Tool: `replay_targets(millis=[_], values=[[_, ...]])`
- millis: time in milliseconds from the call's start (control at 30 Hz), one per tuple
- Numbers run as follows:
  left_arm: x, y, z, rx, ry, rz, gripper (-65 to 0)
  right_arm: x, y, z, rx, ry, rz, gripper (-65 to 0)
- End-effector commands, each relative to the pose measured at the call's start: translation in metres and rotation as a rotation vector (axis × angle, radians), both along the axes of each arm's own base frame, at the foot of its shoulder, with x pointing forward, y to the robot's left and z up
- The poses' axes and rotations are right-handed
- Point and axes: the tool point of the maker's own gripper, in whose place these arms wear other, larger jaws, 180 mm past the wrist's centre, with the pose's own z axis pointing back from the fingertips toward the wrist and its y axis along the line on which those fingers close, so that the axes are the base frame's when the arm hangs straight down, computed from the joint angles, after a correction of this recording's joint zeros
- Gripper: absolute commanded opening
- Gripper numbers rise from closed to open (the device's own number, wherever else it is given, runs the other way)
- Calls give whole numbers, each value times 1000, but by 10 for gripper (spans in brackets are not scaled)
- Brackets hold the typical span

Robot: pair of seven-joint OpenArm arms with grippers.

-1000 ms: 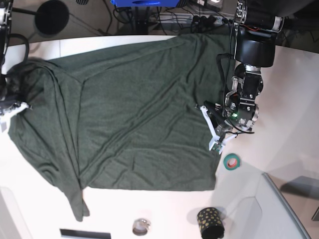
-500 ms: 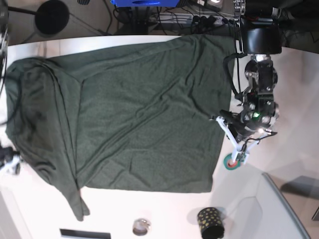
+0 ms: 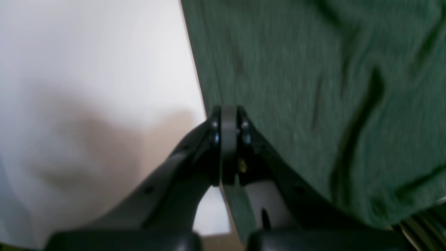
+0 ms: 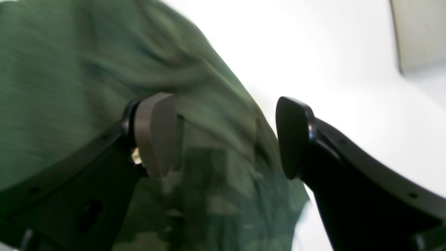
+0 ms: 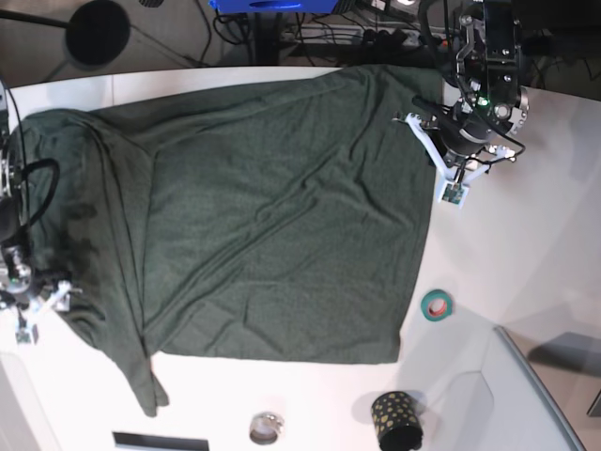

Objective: Layout the t-shirt on the table in an organized manner, then fold the t-shirt properly

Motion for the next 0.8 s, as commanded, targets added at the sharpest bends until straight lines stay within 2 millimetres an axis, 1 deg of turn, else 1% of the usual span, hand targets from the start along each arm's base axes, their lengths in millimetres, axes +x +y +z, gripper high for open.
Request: replay_targets(millis=[0,67,167,200,233,267,333,367,400,433,500,567,600,633,733,767], values=[[8,-10,10,-50,-48,-10,-650,10,-9,15,-21,-48,-12,-230],[5,-26,11,-157,-48,1,-650,-3,-7,1,-21,-21,-7,-231],[6,-39,13,-251,-54,20,-650,-8,9,-5,-8,-41,68,-236],[8,-39,14,-256,-61,20,-650,-7,15,-3,-5,-56,94,-248],[11,-41,15,-260,-67,25,-650,-7,22,-1,-5,-73,122,-273],[17,-43,18,-262,-83,28,-650,-11,26,-2,-7,-67,140,-297],[28,-44,20,-236,-99,23,-650,-14,29,-4,-15,-24,153,-327],[30,-48,16,-227,-89,19,-650,-18,29,-8,-15,12,147,-329],[34,-56,13,-219,-81,-3,-650,-23,28,-13,-13,48,140,-324],[37,-69,10,-210,-70,-43,-650,-27,28,-18,-11,78,135,-311],[37,-91,2,-199,-42,-115,-650,-31,29,-22,-5,109,136,-291],[32,-114,-6,-197,-16,-188,-650,-39,41,-31,25,152,168,-297],[30,-121,-8,-197,-5,-212,-650,-43,43,-35,33,171,175,-317],[29,-123,-11,-199,2,-217,-650,-45,45,-37,40,182,179,-360],[28,-123,-13,-202,10,-215,-650,-50,46,-41,44,196,183,-558],[29,-122,-12,-197,5,-215,-650,-51,46,-42,45,197,182,-582]])
